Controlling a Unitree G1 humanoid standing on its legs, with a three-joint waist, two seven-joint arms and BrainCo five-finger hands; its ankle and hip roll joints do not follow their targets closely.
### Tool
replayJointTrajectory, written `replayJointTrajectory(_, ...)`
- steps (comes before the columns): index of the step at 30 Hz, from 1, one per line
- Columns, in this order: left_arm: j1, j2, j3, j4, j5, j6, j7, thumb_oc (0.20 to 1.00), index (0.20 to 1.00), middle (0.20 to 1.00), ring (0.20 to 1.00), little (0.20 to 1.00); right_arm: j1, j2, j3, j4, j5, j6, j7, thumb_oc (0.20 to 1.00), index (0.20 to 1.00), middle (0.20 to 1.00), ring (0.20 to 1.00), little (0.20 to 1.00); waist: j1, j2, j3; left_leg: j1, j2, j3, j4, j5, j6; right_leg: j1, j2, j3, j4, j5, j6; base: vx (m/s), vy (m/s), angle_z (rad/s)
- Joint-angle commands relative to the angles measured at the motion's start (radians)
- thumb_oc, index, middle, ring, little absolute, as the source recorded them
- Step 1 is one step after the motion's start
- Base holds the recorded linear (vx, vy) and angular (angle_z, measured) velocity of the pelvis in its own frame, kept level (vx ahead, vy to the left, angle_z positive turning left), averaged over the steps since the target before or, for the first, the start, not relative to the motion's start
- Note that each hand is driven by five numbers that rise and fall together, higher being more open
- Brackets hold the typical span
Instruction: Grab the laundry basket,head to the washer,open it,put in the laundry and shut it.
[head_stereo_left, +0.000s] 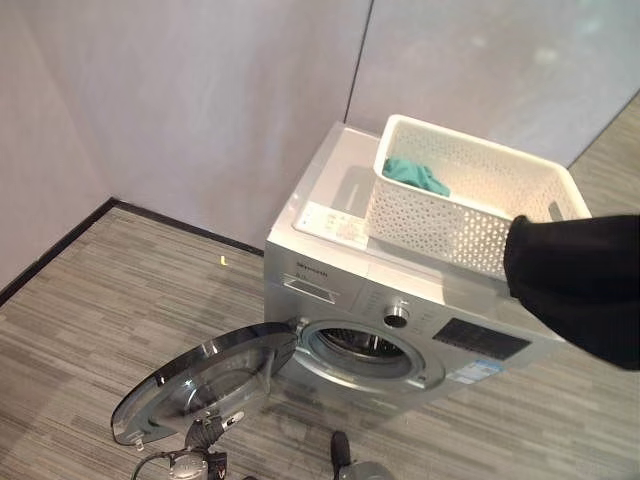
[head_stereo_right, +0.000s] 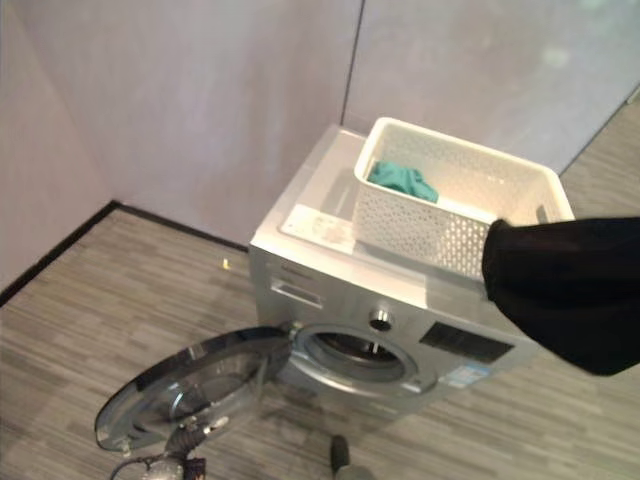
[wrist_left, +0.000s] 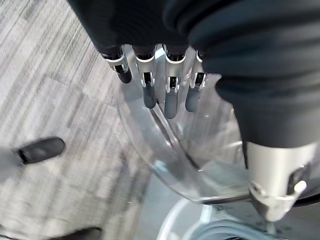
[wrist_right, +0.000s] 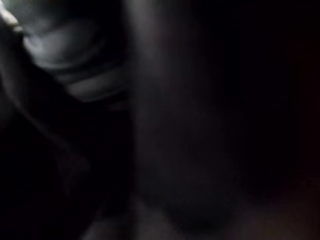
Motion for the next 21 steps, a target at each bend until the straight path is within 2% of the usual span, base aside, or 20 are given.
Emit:
replayJointTrajectory(1,-0.058,0.037,0.027,-0.013,0.065,-0.033,-0.007,1.0,1.0,1.0,1.0,1.0,-0.084,-0.023,-0.04,-0.026,-0.067,-0.016,0.035,0.2,0.2,0.2,0.2,0.2,0.033,0.021,0.013,0.017,0.04,-0.085,0.01,-0.118,0.01,-0.069,-0.084,-0.003,0.038,0.086,0.072,-0.1,0.117,-0.09)
replayJointTrajectory(5,-0.043,0.046,0.036,-0.033,0.102,-0.033,-0.018,1.0,1.0,1.0,1.0,1.0,-0.04,0.126,0.019,-0.088,-0.095,-0.039,0.08,0.2,0.2,0.2,0.2,0.2,0.028,0.061,0.018,-0.004,0.053,-0.06,0.01,-0.106,0.018,-0.047,-0.056,-0.019,0.149,-0.031,0.046,-0.1,0.075,-0.33)
replayJointTrajectory(13,-0.041,0.05,0.038,-0.034,0.102,-0.033,-0.018,1.0,1.0,1.0,1.0,1.0,-0.04,0.134,0.02,-0.094,-0.098,-0.037,0.082,0.2,0.2,0.2,0.2,0.2,0.03,0.055,0.015,-0.009,0.051,-0.056,0.01,-0.1,0.017,-0.059,-0.057,-0.014,0.157,-0.032,0.043,-0.01,0.001,-0.12)
replayJointTrajectory(14,-0.036,0.05,0.045,-0.046,0.103,-0.033,-0.018,1.0,1.0,1.0,1.0,1.0,-0.037,0.181,0.059,-0.114,-0.098,-0.046,0.105,0.2,0.2,0.2,0.2,0.2,0.03,0.064,0.015,-0.012,0.056,-0.046,0.01,-0.097,0.02,-0.05,-0.047,-0.021,0.187,-0.059,0.036,0.0,0.0,0.0)
replayJointTrajectory(20,-0.035,0.052,0.046,-0.047,0.103,-0.033,-0.018,1.0,1.0,1.0,1.0,1.0,-0.038,0.183,0.06,-0.116,-0.099,-0.045,0.105,0.2,0.2,0.2,0.2,0.2,0.031,0.062,0.012,-0.014,0.055,-0.045,0.01,-0.096,0.02,-0.054,-0.047,-0.018,0.189,-0.06,0.036,-0.01,0.002,-0.07)
replayJointTrajectory(21,-0.032,0.054,0.049,-0.057,0.1,-0.036,-0.014,1.0,1.0,1.0,1.0,1.0,-0.039,0.218,0.106,-0.132,-0.096,-0.06,0.126,0.2,0.2,0.2,0.2,0.2,0.034,0.069,0.013,-0.016,0.06,-0.032,0.01,-0.092,0.023,-0.045,-0.042,-0.03,0.22,-0.082,0.029,-0.04,0.032,0.02)
